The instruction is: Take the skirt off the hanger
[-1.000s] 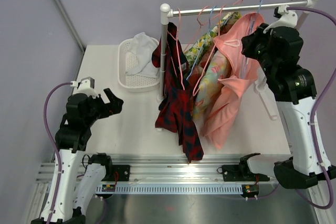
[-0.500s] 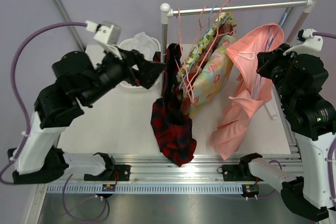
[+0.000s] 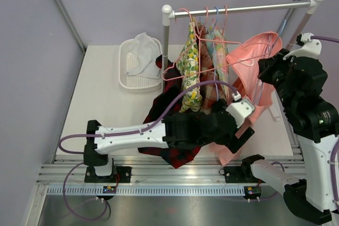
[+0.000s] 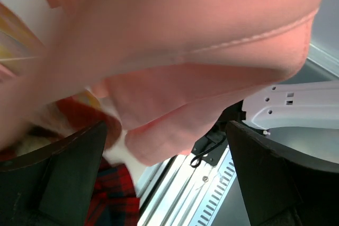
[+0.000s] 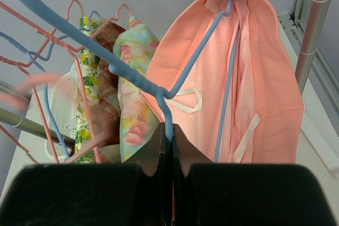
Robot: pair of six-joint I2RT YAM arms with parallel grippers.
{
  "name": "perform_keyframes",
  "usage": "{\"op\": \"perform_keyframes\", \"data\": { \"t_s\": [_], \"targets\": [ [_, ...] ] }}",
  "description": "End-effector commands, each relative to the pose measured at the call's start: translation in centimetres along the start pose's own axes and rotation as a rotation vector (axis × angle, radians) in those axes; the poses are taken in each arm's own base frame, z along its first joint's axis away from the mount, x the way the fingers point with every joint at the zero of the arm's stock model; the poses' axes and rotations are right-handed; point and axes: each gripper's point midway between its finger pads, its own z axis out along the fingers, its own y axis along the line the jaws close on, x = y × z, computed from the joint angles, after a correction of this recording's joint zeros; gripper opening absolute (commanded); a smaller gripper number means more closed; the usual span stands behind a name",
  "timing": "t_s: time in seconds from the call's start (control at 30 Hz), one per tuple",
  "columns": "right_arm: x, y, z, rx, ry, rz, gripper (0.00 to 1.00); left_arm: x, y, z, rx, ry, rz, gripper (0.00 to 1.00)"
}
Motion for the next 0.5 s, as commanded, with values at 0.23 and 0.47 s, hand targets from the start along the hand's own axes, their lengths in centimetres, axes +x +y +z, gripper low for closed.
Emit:
{"op": "perform_keyframes", "data": {
  "t_s": [0.23, 0.47],
  "targets": [
    [-5.4, 1.2, -3.5, -0.076, -0.166, 0.071, 0.00, -2.1, -4.0, 3.9, 0.071, -0.137, -0.061, 0.96],
    [-7.2, 0.8, -4.8, -0.055, -0.200, 0.071, 0.00, 0.2, -3.0, 4.3, 0.005, -0.175, -0.106, 0.00]
  ]
}}
